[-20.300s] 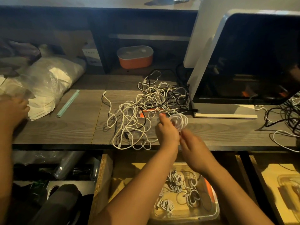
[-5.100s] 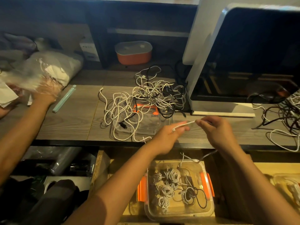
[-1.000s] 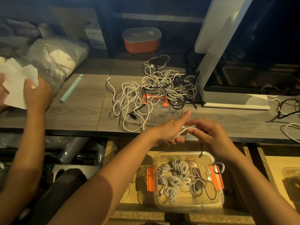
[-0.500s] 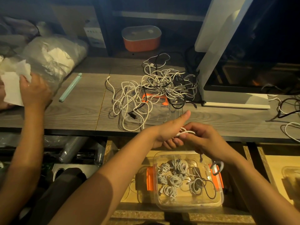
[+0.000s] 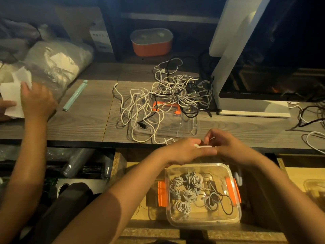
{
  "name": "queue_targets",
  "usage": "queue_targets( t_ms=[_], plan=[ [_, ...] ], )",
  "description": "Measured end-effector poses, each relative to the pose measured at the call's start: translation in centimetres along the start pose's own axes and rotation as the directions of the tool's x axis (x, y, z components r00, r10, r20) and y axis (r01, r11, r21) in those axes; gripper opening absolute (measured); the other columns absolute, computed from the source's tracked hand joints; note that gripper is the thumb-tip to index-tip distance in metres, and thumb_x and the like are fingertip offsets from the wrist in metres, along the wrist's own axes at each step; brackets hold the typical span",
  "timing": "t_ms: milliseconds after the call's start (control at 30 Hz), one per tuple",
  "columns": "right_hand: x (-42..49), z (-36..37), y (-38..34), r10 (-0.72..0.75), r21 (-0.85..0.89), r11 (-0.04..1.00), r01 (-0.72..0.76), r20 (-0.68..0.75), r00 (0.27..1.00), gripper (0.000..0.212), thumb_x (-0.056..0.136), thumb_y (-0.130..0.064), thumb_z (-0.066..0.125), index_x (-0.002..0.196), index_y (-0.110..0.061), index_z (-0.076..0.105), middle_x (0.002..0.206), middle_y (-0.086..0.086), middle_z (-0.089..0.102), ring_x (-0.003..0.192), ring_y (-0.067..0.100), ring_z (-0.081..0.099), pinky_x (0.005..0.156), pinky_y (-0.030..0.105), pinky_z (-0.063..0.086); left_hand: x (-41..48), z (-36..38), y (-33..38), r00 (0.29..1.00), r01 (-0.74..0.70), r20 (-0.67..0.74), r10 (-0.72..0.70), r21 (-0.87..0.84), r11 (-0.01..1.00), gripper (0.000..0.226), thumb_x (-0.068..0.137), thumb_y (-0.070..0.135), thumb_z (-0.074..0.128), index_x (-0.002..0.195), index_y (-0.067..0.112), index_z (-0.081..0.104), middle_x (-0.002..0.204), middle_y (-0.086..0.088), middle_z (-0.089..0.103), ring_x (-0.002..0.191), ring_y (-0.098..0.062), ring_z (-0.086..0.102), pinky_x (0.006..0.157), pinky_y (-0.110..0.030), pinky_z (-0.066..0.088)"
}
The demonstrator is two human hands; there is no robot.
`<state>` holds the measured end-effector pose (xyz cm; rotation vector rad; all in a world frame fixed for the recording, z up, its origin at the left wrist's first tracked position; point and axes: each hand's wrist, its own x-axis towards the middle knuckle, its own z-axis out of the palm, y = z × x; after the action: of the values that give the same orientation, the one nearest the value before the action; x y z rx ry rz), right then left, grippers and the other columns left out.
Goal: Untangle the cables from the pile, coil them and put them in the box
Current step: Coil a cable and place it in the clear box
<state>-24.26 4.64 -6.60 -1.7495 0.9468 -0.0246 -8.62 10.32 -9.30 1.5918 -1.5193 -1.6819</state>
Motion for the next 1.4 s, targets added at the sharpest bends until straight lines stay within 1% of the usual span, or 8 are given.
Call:
queue_targets(
  t_ms=[100, 200, 300, 367, 600, 833, 1033, 1400],
  plan=[
    [0.3, -1.4, 0.2, 0.159, -0.641, 0.763, -0.082, 0.063, 0.985, 0.003, 0.091, -0.024, 0.06, 0.09, -0.021, 0.06, 0.084, -0.007, 0.059, 0.078, 0.009, 0.057, 0.073, 0.027, 0.049, 0.1, -0.3, -1.1, 0.999, 0.027, -0.052, 0.001, 0.526, 0.85, 0.03, 0.085, 0.046, 0.063, 0.091, 0.017, 0.067, 0.076, 0.001, 0.064, 0.069, -0.013, 0.059, 0.056, -0.026, 0.041],
    [0.1, -2.4, 0.5, 0.182, -0.696, 0.706, -0.132, -0.003, 0.983, 0.019, 0.096, -0.027, 0.051, 0.087, -0.018, 0.065, 0.078, -0.007, 0.057, 0.071, 0.007, 0.053, 0.068, 0.027, 0.046, 0.2, -0.3, -2.3, 0.99, 0.116, -0.136, -0.028, 0.693, 0.712, 0.023, 0.091, 0.024, 0.054, 0.106, 0.016, 0.069, 0.096, -0.004, 0.067, 0.087, -0.021, 0.062, 0.068, -0.032, 0.048],
    [0.0, -2.2, 0.7, 0.203, -0.394, 0.889, -0.231, -0.112, 0.973, 0.026, 0.099, -0.027, 0.044, 0.082, -0.019, 0.062, 0.067, -0.004, 0.052, 0.058, 0.007, 0.047, 0.053, 0.021, 0.035, 0.1, -0.3, -1.4, 0.998, 0.041, -0.05, -0.037, 0.075, 0.996, 0.034, 0.095, 0.016, 0.052, 0.128, 0.01, 0.055, 0.113, -0.009, 0.065, 0.094, -0.018, 0.063, 0.088, -0.033, 0.051],
    [0.1, -1.0, 0.6, 0.232, -0.132, 0.958, -0.255, -0.163, 0.959, 0.031, 0.101, -0.024, 0.038, 0.081, -0.013, 0.058, 0.062, 0.0, 0.048, 0.051, 0.007, 0.042, 0.048, 0.02, 0.032, -0.2, 0.0, -0.3, 0.998, -0.045, -0.047, 0.029, -0.406, 0.913, 0.041, 0.096, 0.015, 0.05, 0.136, 0.005, 0.045, 0.13, -0.014, 0.056, 0.114, -0.018, 0.055, 0.098, -0.029, 0.046],
    [1.7, 2.2, 0.9, 0.242, -0.158, 0.948, -0.277, -0.206, 0.948, 0.038, 0.103, -0.024, 0.034, 0.071, -0.013, 0.053, 0.065, 0.003, 0.052, 0.058, 0.012, 0.046, 0.054, 0.024, 0.037, 1.3, 1.0, 1.4, 0.936, -0.271, -0.352, 0.022, -0.678, 0.684, 0.036, 0.102, 0.012, 0.034, 0.135, 0.002, 0.043, 0.134, -0.013, 0.054, 0.126, -0.015, 0.047, 0.104, -0.026, 0.037],
    [2.0, 5.4, -0.5, 0.088, -0.411, 0.906, -0.099, -0.044, 0.995, 0.021, 0.093, -0.018, 0.049, 0.105, -0.007, 0.062, 0.106, 0.014, 0.066, 0.092, 0.028, 0.061, 0.077, 0.034, 0.049, 2.9, 1.6, 1.2, 0.777, -0.422, -0.627, -0.054, -0.583, 0.695, 0.021, 0.101, 0.018, 0.038, 0.095, 0.024, 0.058, 0.062, 0.007, 0.044, 0.048, -0.002, 0.042, 0.045, -0.019, 0.039],
    [1.5, 4.2, -2.0, -0.036, -0.604, 0.796, 0.028, -0.001, 0.999, 0.014, 0.089, -0.014, 0.052, 0.096, -0.011, 0.063, 0.091, 0.01, 0.067, 0.081, 0.026, 0.06, 0.071, 0.037, 0.049, 2.1, 0.3, 0.9, 0.722, -0.12, -0.691, 0.024, -0.09, 0.989, 0.049, 0.102, 0.039, 0.02, 0.117, 0.022, 0.064, 0.107, -0.02, 0.064, 0.101, -0.029, 0.057, 0.08, -0.032, 0.04],
    [1.7, 2.6, -1.8, -0.176, -0.387, 0.916, 0.106, -0.149, 0.973, 0.038, 0.082, -0.024, 0.071, 0.115, -0.019, 0.055, 0.095, -0.006, 0.067, 0.084, 0.006, 0.063, 0.075, 0.027, 0.055, 0.8, -0.7, 0.2, 0.952, 0.024, -0.27, -0.143, -0.398, 0.917, 0.068, 0.096, 0.057, 0.015, 0.132, 0.012, 0.051, 0.135, -0.007, 0.053, 0.126, -0.021, 0.047, 0.107, -0.038, 0.036]
  ],
)
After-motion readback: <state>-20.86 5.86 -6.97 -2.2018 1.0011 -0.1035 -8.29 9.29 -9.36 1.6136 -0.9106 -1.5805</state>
